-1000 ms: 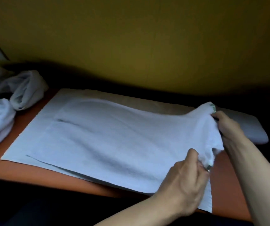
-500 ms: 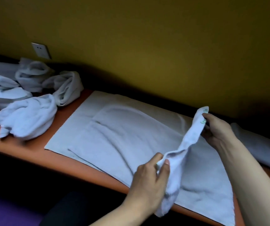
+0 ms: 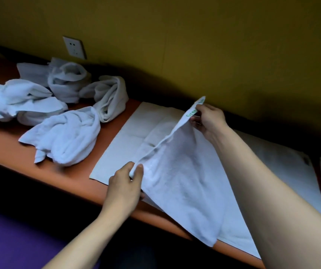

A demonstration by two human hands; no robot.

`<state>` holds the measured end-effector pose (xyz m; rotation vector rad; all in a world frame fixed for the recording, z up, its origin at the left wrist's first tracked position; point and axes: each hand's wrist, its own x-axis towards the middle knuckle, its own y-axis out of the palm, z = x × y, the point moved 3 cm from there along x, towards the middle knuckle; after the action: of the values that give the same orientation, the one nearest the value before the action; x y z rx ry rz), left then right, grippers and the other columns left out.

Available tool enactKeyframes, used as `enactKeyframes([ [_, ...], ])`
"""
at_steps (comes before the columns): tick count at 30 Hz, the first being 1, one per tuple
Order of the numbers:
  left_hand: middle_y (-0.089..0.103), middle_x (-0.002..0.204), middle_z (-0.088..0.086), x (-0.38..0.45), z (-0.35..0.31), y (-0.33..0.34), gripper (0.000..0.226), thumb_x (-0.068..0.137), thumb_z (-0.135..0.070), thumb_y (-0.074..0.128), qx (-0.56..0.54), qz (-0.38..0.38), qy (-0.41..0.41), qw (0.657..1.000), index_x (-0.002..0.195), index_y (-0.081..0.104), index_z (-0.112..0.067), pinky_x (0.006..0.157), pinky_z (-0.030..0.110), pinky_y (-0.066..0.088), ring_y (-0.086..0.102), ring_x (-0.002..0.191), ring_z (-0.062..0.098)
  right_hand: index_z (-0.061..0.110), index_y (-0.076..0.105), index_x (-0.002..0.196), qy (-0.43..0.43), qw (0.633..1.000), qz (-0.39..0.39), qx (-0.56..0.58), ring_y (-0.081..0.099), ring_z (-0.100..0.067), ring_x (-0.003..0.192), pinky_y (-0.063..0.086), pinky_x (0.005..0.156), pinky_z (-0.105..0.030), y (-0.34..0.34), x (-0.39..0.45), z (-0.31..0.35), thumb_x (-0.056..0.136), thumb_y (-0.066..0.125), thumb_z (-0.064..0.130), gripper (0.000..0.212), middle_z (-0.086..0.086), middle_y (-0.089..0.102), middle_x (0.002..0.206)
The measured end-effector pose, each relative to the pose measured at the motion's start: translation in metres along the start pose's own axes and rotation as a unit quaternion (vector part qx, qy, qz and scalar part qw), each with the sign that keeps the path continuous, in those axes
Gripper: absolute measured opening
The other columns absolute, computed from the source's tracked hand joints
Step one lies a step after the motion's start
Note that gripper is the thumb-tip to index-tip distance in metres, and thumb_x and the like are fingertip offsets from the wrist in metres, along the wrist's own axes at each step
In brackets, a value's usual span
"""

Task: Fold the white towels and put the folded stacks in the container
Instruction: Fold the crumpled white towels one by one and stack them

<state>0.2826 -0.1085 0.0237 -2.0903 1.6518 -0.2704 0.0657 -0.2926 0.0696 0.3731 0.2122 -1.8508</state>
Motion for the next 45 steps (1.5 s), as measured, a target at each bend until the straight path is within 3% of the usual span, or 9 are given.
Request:
enactKeyframes([
  [8,0.047,0.066,0.003,0.038,0.066,-0.005,0.037,0.095,-0.035,0.052,0.18,-0.022,-0.032,0.983,0.066,0.041,-0.016,0.059,0.037,0.035,0.052,0.074,0.032,0.012,0.061,0.115,-0.012,0.991,0.03,-0.131,0.062,-0.017,0.057,0.05,0.052,-0.026,0.014,-0.008,-0.048,0.102,0.05,0.019,0.018,-0.009,0.07,0.087],
  [11,0.05,0.095,0.001,0.038,0.068,0.002,0.018,0.092,-0.036,0.06,0.201,-0.03,-0.029,0.979,0.093,0.053,-0.02,0.073,0.036,0.038,0.052,0.087,0.026,0.019,0.061,0.118,-0.053,0.981,-0.002,-0.187,0.061,-0.015,0.055,0.047,0.051,-0.026,-0.036,-0.044,-0.078,0.1,0.053,0.016,0.02,-0.007,0.071,0.084],
  [15,0.056,0.121,0.008,0.039,0.065,0.008,0.047,0.088,-0.036,0.069,0.197,-0.001,-0.058,0.979,0.125,0.052,-0.013,0.084,0.037,0.039,0.055,0.113,0.031,0.027,0.061,0.095,-0.083,0.934,-0.131,-0.323,0.065,-0.016,0.07,0.044,0.064,-0.029,-0.12,-0.129,-0.118,0.092,0.061,0.024,0.005,0.004,0.068,0.076],
  [22,0.062,0.103,0.009,0.026,0.041,0.013,0.027,0.101,-0.028,0.048,0.136,0.03,-0.084,0.987,0.109,0.055,-0.003,0.078,0.036,0.036,0.055,0.109,0.04,0.019,0.055,0.082,0.085,0.896,-0.099,-0.423,0.059,-0.025,0.089,0.039,0.071,-0.033,-0.153,-0.204,-0.183,0.088,0.059,0.058,0.039,0.001,0.063,0.087],
  [30,0.065,0.107,0.006,-0.008,0.035,-0.004,0.033,0.1,-0.035,0.053,0.007,0.029,-0.122,0.992,0.114,0.056,-0.006,0.073,0.04,0.058,0.073,0.056,0.026,0.008,0.059,0.093,0.001,0.946,-0.148,-0.287,0.056,-0.027,0.082,0.035,0.068,-0.032,-0.151,-0.216,-0.166,0.096,0.06,0.026,0.018,-0.006,0.061,0.08],
  [36,0.066,0.102,0.008,-0.059,0.035,-0.015,0.02,0.094,-0.024,0.069,-0.135,0.023,-0.148,0.979,0.097,0.062,-0.005,0.082,0.05,0.06,0.073,0.059,0.019,0.019,0.065,0.116,-0.041,0.961,-0.177,-0.207,0.065,-0.025,0.092,0.048,0.081,-0.032,-0.183,-0.245,-0.152,0.096,0.061,0.022,0.02,-0.001,0.066,0.087],
  [39,0.062,0.109,0.006,-0.087,0.035,-0.021,0.025,0.092,-0.016,0.07,-0.186,-0.016,-0.164,0.969,0.111,0.056,-0.006,0.069,0.042,0.06,0.07,0.057,0.017,0.04,0.057,0.113,-0.068,0.972,-0.174,-0.146,0.052,-0.014,0.061,0.043,0.062,-0.012,-0.189,-0.273,-0.146,0.097,0.058,0.021,0.025,-0.007,0.046,0.063],
  [42,0.064,0.108,0.001,-0.11,0.037,-0.027,0.027,0.093,-0.008,0.066,-0.219,-0.031,-0.131,0.966,0.117,0.056,-0.018,0.056,0.033,0.054,0.066,0.068,0.022,0.03,0.065,0.1,-0.078,0.979,-0.166,-0.093,0.043,-0.015,0.052,0.038,0.05,-0.017,-0.197,-0.29,-0.15,0.097,0.062,0.021,0.01,-0.011,0.048,0.064],
  [45,0.071,0.111,0.006,-0.12,0.046,-0.03,0.01,0.095,-0.012,0.065,-0.226,-0.014,-0.106,0.968,0.1,0.07,-0.019,0.053,0.029,0.05,0.062,0.069,0.019,0.021,0.072,0.087,-0.049,0.983,-0.177,-0.013,0.057,-0.011,0.068,0.047,0.066,-0.021,-0.205,-0.292,-0.157,0.091,0.072,0.023,0.004,-0.003,0.069,0.07],
])
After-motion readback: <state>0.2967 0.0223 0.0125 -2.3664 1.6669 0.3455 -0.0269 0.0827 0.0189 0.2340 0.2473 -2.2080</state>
